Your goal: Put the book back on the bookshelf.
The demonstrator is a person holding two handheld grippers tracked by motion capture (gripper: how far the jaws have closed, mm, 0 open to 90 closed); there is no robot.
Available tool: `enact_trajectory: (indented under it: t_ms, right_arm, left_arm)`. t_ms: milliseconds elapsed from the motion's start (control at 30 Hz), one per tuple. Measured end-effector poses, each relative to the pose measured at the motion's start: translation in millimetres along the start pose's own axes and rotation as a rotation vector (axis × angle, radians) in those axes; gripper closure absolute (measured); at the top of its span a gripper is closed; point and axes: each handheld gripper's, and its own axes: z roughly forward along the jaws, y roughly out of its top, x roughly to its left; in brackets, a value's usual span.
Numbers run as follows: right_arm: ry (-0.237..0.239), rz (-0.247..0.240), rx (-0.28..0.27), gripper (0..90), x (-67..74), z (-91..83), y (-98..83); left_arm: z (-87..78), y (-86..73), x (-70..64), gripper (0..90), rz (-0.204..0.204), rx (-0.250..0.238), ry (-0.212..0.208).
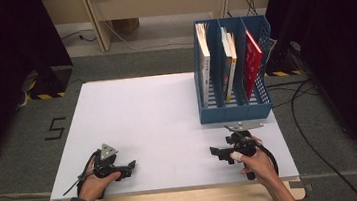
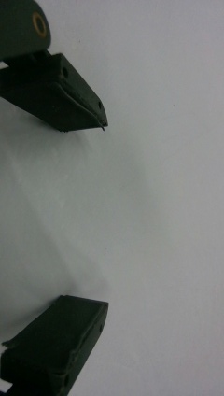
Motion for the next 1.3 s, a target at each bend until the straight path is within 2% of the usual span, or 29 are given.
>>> enact_trajectory:
  t_ms: [100, 267, 467, 633, 733, 800, 1300]
  right_arm:
    - [0.0, -0.009, 0.012, 17.8, 0.9, 3.7, -3.2]
    - [-0.028, -0.036, 0.035, 17.8, 3.9, 7.6, -6.9]
    - [-0.023, -0.05, 0.069, 16.6, 6.7, 16.5, -17.1]
    - [-0.065, -0.144, 0.057, 14.5, 13.6, 19.1, -23.3]
    - [-0.089, -0.234, 0.041, 11.7, 17.7, 21.5, -30.2]
    - [-0.101, -0.263, 0.045, 11.3, 20.4, 22.1, -32.5]
    - [-0.1, -0.266, 0.015, 11.2, 19.3, 22.1, -35.9]
  left_arm:
    - [-0.1, 0.0, 0.0, 9.6, 0.001, 0.001, 0.0]
    - [-0.1, -0.1, 0.0, 9.6, 0.001, 0.0, 0.0]
    - [-0.1, -0.2, -0.2, 9.6, 0.0, -0.001, 0.0]
    - [-0.1, -0.3, -0.3, 9.6, 0.0, -0.001, 0.001]
    - [-0.3, -0.3, -0.4, 9.6, 0.001, -0.001, 0.001]
    - [-0.3, -0.4, -0.4, 9.6, 0.0, -0.002, 0.001]
    - [-0.2, -0.5, -0.3, 9.6, 0.0, -0.003, 0.0]
